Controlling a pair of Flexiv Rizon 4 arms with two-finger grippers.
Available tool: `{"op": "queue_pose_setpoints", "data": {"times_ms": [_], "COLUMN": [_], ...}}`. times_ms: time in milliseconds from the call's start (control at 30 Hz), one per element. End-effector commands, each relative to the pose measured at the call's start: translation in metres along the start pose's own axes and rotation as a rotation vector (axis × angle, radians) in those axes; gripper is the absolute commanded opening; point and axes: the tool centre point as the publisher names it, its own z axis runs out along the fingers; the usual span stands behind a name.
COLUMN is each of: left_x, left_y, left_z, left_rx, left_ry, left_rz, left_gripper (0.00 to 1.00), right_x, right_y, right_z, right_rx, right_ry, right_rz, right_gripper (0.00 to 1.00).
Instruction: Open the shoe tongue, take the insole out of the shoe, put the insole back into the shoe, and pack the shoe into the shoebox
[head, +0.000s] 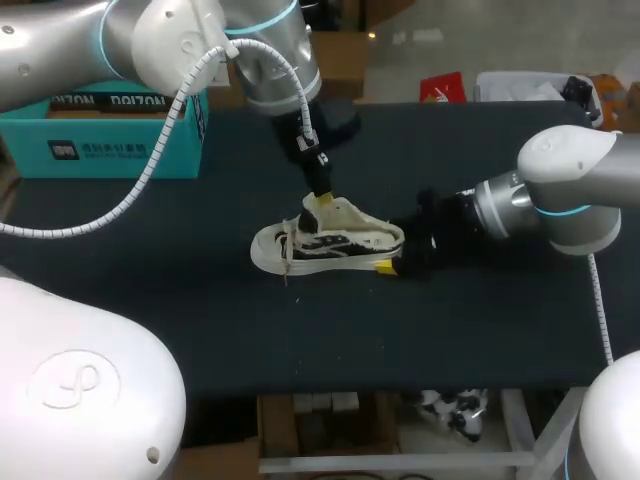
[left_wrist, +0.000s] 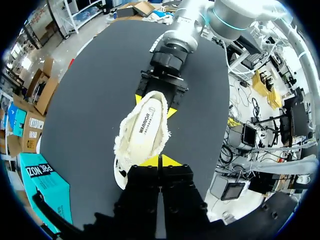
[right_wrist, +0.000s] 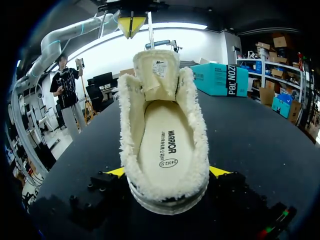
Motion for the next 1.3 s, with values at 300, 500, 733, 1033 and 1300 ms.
{"op": "queue_pose_setpoints", "data": {"times_ms": [300,500,733,1033,1300], "left_x": [-0.027,-0.024,-0.012,-0.008,-0.011], "left_y": [-0.017,-0.009,0.009,0.024,0.03], "left_z": [0.052,0.076,0.097,0.118,0.125], "left_rx": [-0.166,-0.179,-0.193,-0.196,-0.198], "left_ry": [0.091,0.12,0.124,0.111,0.103], "left_rz": [0.195,0.22,0.258,0.27,0.26], "left_gripper": [0.0,0.0,0.0,0.0,0.0], "right_x": [0.0,0.0,0.0,0.0,0.0], "right_y": [-0.006,-0.006,-0.006,-0.006,-0.006], "right_z": [0.003,0.003,0.003,0.003,0.003], "right_rx": [-0.001,-0.001,-0.001,-0.001,-0.001], "right_ry": [0.001,0.001,0.001,0.001,0.001], "right_rz": [0.0,0.0,0.0,0.0,0.0], "right_gripper": [0.0,0.0,0.0,0.0,0.0]}}
